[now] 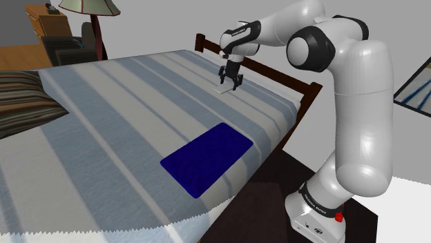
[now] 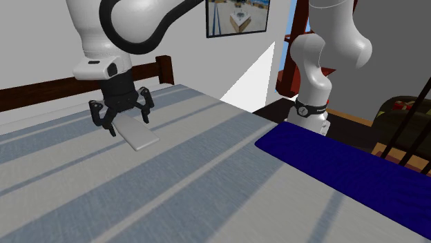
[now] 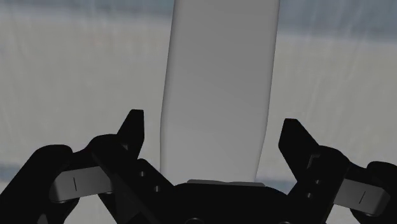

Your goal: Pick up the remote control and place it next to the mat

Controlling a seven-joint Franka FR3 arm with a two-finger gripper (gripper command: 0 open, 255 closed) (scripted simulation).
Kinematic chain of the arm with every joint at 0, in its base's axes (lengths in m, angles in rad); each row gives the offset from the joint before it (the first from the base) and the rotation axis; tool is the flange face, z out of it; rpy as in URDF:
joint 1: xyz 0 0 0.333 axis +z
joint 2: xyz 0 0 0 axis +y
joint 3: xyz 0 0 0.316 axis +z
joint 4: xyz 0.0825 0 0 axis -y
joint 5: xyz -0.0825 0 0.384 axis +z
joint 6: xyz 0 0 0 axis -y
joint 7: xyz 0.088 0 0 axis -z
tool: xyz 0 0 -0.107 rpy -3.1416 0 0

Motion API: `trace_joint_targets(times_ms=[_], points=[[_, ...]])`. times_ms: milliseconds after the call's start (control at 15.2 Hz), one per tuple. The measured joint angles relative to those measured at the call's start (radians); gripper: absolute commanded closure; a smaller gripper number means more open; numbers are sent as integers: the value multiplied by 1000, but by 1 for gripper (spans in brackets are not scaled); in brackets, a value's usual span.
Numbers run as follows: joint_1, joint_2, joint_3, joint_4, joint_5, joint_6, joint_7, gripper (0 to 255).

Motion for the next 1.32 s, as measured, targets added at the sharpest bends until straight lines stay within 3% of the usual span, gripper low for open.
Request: trace_joint_targets(times_ms=[198,264,924,1320], points=[[0,1,0,0,0,0,0,0],[0,1,0,0,0,0,0,255],[0,0,0,0,0,1,0,255],[4,-27,-9,26,-15,-50,10,255]])
